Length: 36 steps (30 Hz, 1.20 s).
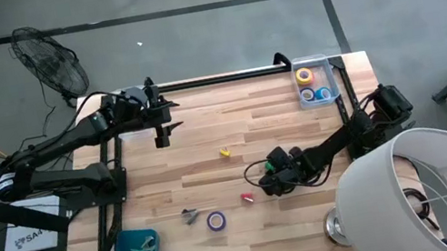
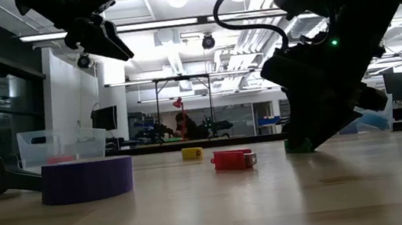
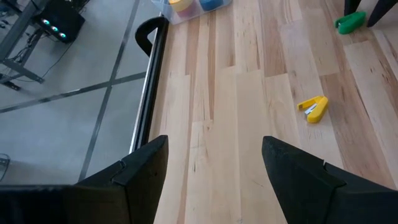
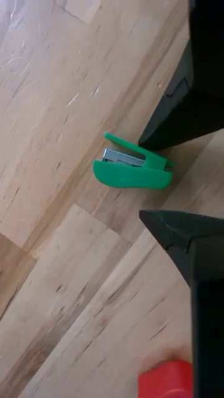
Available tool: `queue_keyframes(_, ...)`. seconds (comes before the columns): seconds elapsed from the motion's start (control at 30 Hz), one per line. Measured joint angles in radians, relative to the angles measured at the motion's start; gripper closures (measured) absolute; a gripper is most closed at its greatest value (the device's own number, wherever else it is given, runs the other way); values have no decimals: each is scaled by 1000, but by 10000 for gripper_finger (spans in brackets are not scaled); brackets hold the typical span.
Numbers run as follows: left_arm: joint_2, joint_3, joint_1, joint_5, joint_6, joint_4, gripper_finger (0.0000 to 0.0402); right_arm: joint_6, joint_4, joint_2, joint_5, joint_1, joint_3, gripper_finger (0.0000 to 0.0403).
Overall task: Pick and place Stapler, Stapler remover, tape
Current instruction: Put the green stapler into the left transparent bin
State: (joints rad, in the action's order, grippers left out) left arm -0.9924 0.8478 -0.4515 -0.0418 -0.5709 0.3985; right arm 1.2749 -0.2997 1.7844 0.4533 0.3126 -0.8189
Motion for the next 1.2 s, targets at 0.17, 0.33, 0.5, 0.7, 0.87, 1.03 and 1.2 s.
queue_keyframes(0.17,0,0,0,0,0,0,145,6,-9,0,7,0,2,281)
queue_keyframes(0.33,0,0,0,0,0,0,145,4,-11,0,9,0,2,321)
queue_keyframes(0.5,0,0,0,0,0,0,145,3,-11,0,9,0,3,348)
queue_keyframes(0.7,0,0,0,0,0,0,145,1,-8,0,8,0,3,350)
queue_keyframes(0.87,0,0,0,-9,0,0,145,-45,-3,-16,-25,-3,4,358)
queue_keyframes(1.03,0,0,0,-88,0,0,145,-132,13,-77,-77,-29,9,359)
queue_keyframes(1.2,0,0,0,-154,0,-14,145,-282,129,-142,-148,-82,7,359)
